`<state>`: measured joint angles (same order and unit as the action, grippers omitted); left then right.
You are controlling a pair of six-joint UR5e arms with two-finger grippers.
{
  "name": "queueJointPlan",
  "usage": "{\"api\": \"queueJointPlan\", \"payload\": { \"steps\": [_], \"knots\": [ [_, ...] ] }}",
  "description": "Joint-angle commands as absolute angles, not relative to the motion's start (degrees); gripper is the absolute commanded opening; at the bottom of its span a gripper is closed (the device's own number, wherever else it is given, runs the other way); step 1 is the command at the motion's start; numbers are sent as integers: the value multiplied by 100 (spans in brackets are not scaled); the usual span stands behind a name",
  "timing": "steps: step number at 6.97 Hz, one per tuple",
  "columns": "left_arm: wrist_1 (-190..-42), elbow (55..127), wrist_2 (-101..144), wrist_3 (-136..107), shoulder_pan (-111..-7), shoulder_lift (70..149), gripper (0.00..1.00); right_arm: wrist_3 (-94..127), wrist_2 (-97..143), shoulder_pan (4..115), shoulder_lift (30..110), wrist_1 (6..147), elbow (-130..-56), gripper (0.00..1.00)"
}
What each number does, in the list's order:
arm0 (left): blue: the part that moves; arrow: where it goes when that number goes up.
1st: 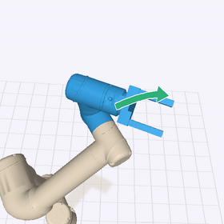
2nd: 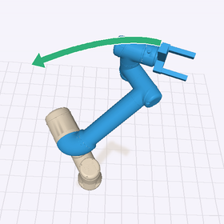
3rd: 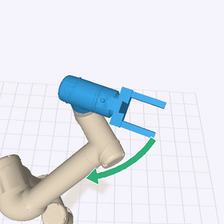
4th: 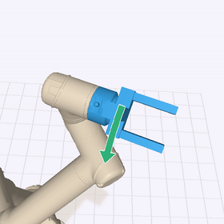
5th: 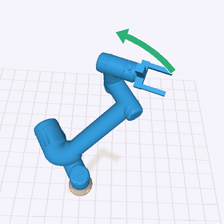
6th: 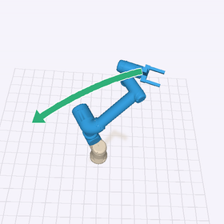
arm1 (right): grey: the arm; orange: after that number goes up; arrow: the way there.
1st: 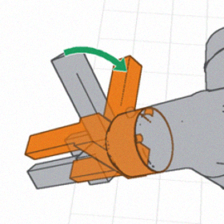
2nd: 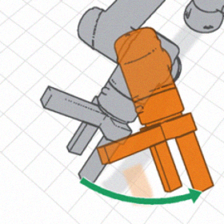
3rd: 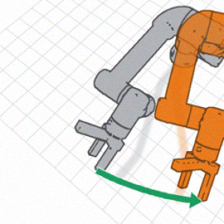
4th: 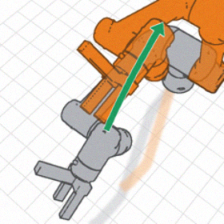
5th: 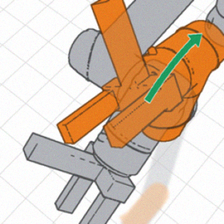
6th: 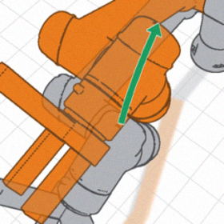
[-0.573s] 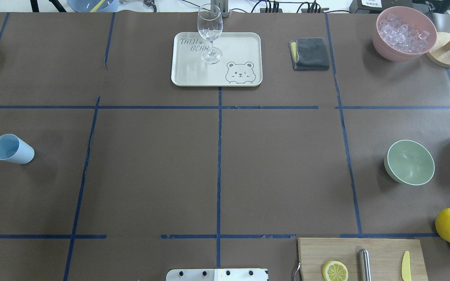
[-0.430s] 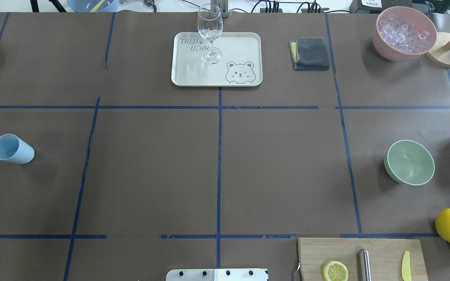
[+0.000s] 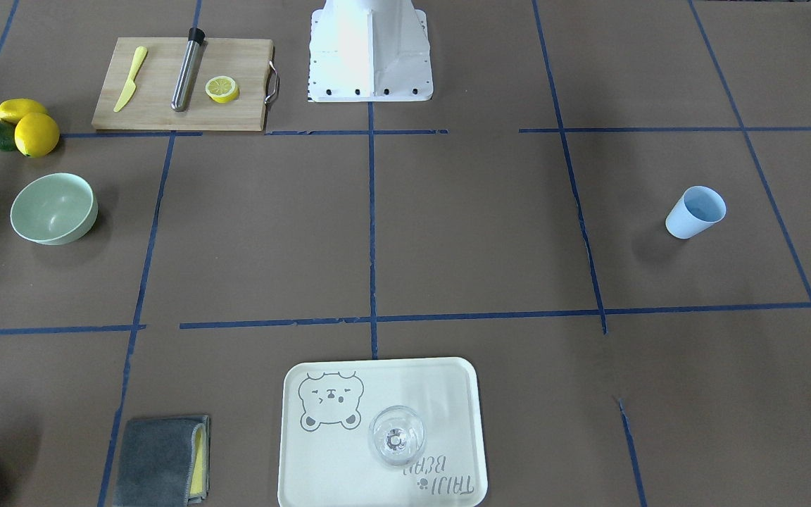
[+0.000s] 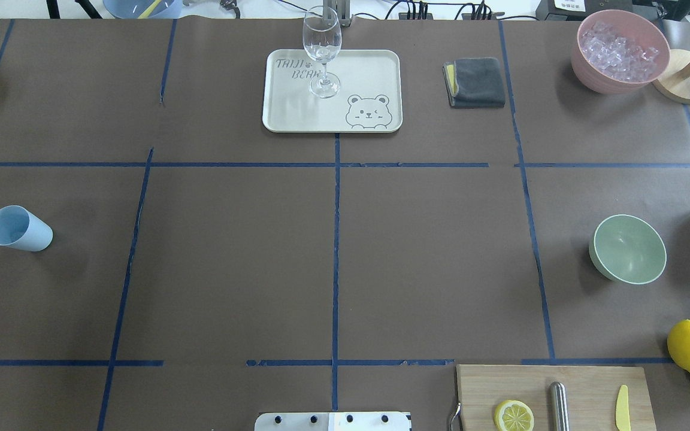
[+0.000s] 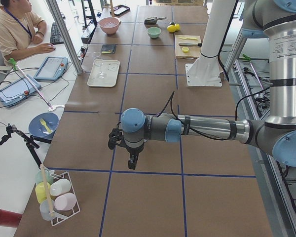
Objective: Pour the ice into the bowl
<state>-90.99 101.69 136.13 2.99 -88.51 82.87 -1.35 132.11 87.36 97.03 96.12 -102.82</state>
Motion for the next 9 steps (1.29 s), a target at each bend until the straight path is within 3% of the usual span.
{"api": "queueJointPlan", "payload": {
  "steps": [1,7,9],
  "knots": [
    [-9105,10178,13562,290,-8851,8297,100,-106,13219,8719,9686,9607,-10301,100],
    [-9123,10283,13219,281,-8851,8288,100,-114,13228,8693,9369,9528,-10581,100],
    [-9132,10292,13228,281,-8851,8288,100,-70,13289,8430,9666,8450,-10626,100]
  ]
}}
